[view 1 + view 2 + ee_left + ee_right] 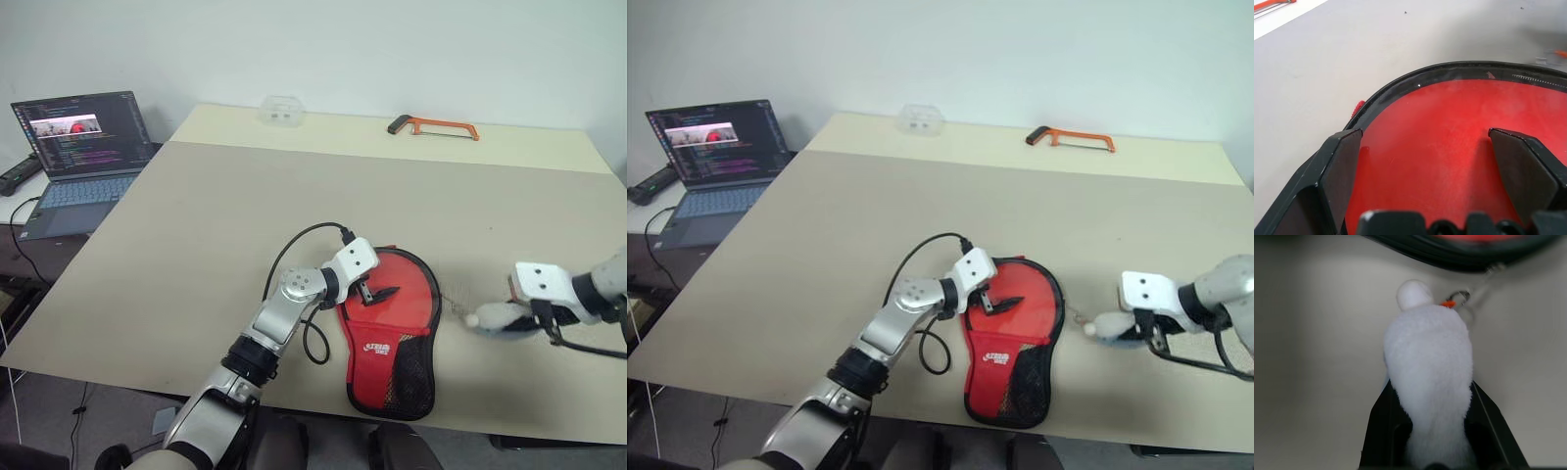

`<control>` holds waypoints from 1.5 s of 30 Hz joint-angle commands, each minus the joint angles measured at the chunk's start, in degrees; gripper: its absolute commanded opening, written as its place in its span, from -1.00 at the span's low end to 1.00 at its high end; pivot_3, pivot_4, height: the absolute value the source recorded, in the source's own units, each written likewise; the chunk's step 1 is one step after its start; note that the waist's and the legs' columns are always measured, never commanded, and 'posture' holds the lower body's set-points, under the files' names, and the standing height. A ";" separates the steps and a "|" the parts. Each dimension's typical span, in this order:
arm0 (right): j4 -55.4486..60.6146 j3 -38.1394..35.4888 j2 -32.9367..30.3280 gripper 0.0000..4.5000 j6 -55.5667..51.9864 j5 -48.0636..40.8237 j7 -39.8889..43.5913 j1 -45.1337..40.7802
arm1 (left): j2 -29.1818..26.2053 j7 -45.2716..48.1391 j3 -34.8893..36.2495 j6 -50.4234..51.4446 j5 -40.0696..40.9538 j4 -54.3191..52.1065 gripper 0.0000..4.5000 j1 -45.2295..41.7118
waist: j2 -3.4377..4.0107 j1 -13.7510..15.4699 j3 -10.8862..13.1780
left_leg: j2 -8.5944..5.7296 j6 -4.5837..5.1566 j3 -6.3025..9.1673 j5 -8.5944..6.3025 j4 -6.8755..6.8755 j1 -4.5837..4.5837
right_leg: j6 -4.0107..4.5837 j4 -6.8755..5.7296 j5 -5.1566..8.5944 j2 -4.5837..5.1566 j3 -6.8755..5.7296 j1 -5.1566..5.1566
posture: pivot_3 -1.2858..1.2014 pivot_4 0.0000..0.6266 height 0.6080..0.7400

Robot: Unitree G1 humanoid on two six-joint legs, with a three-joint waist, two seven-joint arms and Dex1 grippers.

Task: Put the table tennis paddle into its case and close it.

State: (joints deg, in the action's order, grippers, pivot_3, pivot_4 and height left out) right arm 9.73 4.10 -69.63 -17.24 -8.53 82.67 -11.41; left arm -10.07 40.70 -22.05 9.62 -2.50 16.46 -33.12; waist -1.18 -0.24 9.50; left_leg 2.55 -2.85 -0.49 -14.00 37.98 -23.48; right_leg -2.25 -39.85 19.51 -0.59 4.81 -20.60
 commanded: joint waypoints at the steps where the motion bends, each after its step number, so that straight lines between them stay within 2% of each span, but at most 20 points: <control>1: 4.60 -2.87 -2.21 -0.76 0.09 -3.15 2.45 2.90 | -1.09 0.12 -1.60 1.75 -2.70 2.95 1.00 0.79 | -0.01 -0.07 0.01 | 0.00 0.01 0.00 -0.01 -0.01 0.13 | 0.00 0.04 0.00 0.00 0.00 0.15 | 0.03 -0.52 1.00; 4: 9.31 -2.95 -2.83 -0.76 -0.35 -4.76 3.03 6.70 | -1.29 0.17 -2.21 2.26 -3.48 3.56 1.00 0.57 | -0.03 -0.20 0.02 | 0.01 0.03 0.02 -0.04 -0.11 0.57 | -0.02 0.22 0.02 -0.01 -0.03 0.62 | 0.03 -0.52 1.00; 14: 20.50 -1.33 -3.15 -0.76 0.70 -5.91 2.68 19.01 | -2.11 -0.40 -2.93 4.05 -4.96 5.01 1.00 -0.11 | -0.01 -0.09 -0.01 | 0.05 0.03 0.43 -0.06 -0.12 0.59 | -0.02 0.82 0.00 -0.01 -0.75 1.22 | 0.03 -0.52 1.00; 25: 32.08 -0.42 -4.12 -0.77 0.28 -9.87 3.30 27.62 | -3.14 0.35 -3.95 5.01 -5.95 3.55 1.00 0.81 | -0.06 -0.03 -0.12 | 0.06 0.03 0.50 -0.06 -0.13 0.60 | -0.03 0.88 0.01 0.00 -0.83 1.34 | 0.03 -0.52 1.00; 33: 39.94 4.44 -3.76 -0.77 -3.07 -10.93 0.73 28.30 | -3.69 0.52 -4.46 5.80 -6.01 2.73 1.00 1.02 | -0.14 -0.20 -0.33 | 0.08 0.02 0.50 -0.07 -0.13 0.68 | -0.25 0.88 0.14 -0.01 -0.80 1.39 | 0.03 -0.52 1.00; 38: 41.87 4.42 -4.02 -0.77 -5.51 -13.16 0.13 26.62 | -3.70 0.51 -4.63 5.82 -6.10 2.99 1.00 0.86 | -0.18 -0.22 -0.34 | 0.08 0.02 0.53 -0.07 -0.13 0.68 | -0.25 0.89 0.14 -0.01 -0.79 1.39 | 0.03 -0.52 1.00; 42: 37.65 3.77 -3.79 -0.77 -5.89 -12.01 -0.07 23.57 | -3.45 0.27 -4.66 5.73 -6.19 3.49 1.00 0.56 | -0.21 -0.23 -0.35 | 0.08 0.03 0.53 -0.07 -0.13 0.68 | -0.24 0.89 0.14 -0.01 -0.80 1.39 | 0.03 -0.52 1.00; 45: 31.96 2.25 -2.54 -0.77 -6.52 -12.96 -0.06 17.66 | -3.30 0.27 -4.69 5.65 -6.25 3.73 1.00 0.40 | -0.24 -0.33 -0.37 | 0.08 0.03 0.53 -0.07 -0.12 0.73 | -0.24 0.88 0.14 -0.01 -0.80 1.39 | 0.03 -0.52 1.00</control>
State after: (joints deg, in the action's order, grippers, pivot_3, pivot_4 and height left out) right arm 43.16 7.86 -72.80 -23.29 -19.50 82.28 7.97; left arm -12.11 40.59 -24.40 12.40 -5.74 16.26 -34.61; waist -1.42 -0.57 9.13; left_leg 2.63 -2.82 0.05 -14.07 37.85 -22.73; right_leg -2.49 -38.97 19.65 -0.60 4.02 -19.21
